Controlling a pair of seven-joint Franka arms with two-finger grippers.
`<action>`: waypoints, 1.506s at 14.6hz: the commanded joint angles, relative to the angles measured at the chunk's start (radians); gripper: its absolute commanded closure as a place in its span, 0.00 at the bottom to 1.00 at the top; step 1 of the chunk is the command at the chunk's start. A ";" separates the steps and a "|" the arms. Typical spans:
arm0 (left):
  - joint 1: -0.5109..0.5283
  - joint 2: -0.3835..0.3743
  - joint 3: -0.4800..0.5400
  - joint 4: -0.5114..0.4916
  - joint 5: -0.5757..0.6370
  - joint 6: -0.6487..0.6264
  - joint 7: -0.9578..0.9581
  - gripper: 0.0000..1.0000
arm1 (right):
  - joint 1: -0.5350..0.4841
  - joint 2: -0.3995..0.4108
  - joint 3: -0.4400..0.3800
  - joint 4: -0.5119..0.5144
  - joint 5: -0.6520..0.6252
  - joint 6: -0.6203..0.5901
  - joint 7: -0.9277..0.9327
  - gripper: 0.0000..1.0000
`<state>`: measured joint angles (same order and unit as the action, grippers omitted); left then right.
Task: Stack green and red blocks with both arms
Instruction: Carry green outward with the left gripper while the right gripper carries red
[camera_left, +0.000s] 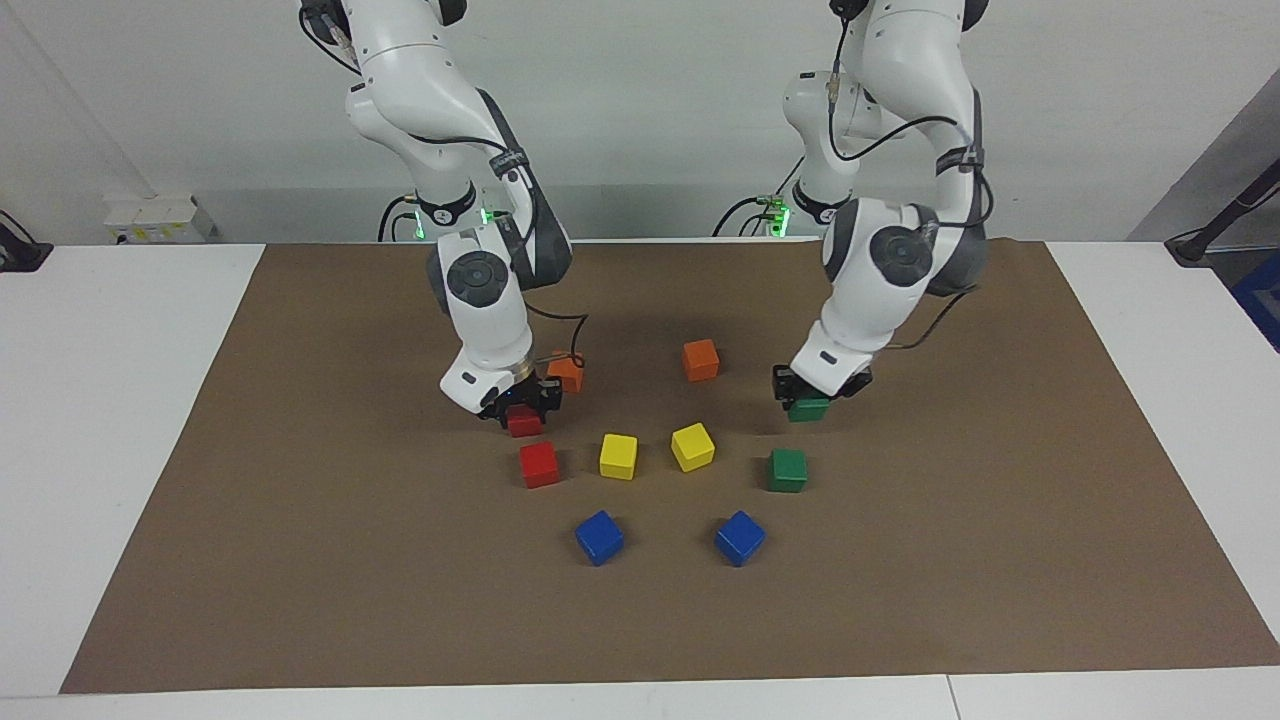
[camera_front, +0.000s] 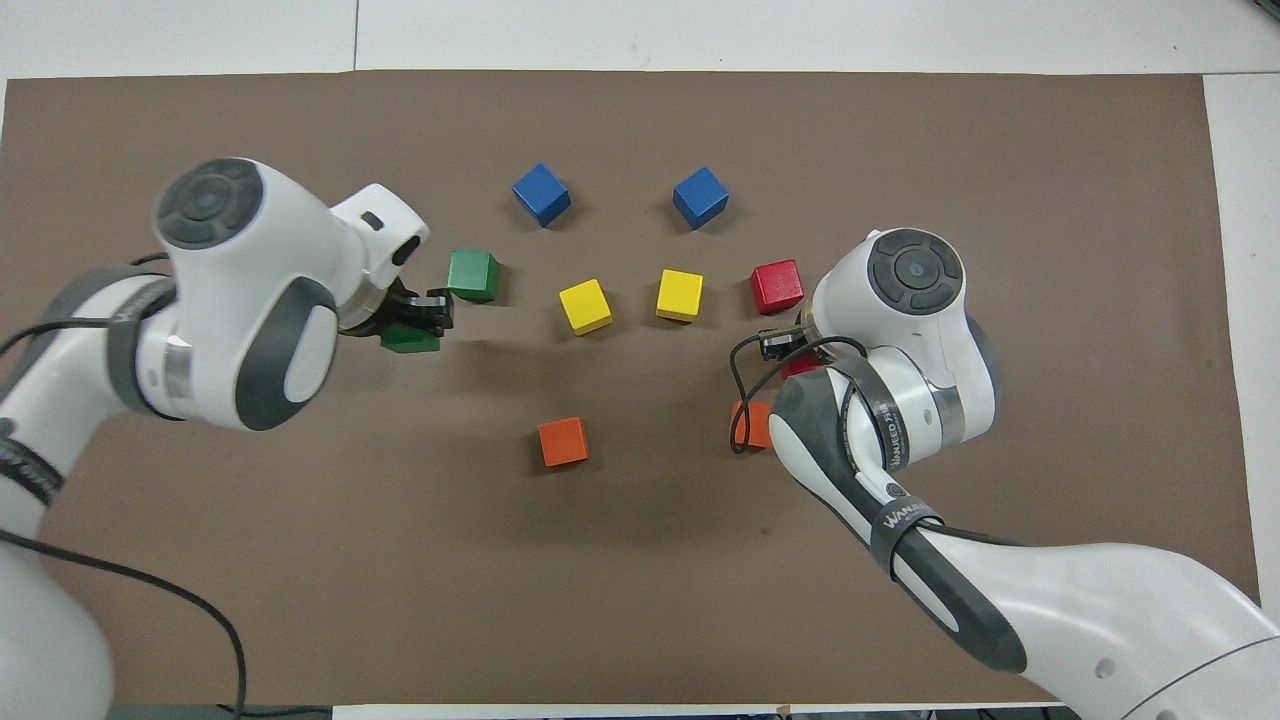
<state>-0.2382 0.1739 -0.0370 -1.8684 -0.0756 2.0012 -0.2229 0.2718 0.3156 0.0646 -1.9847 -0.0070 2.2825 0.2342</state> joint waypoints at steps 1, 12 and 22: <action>0.144 -0.151 -0.004 -0.025 -0.003 -0.142 0.144 1.00 | 0.006 -0.004 -0.002 -0.011 0.010 0.003 0.019 1.00; 0.534 -0.260 -0.003 -0.366 -0.003 0.172 0.660 1.00 | -0.378 -0.029 -0.008 0.057 0.009 -0.069 -0.375 1.00; 0.511 -0.130 -0.004 -0.439 -0.001 0.419 0.665 1.00 | -0.385 0.008 -0.008 0.035 0.009 0.009 -0.398 1.00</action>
<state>0.2906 0.0323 -0.0517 -2.3004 -0.0750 2.3807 0.4330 -0.1079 0.3335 0.0517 -1.9298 -0.0074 2.2732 -0.1465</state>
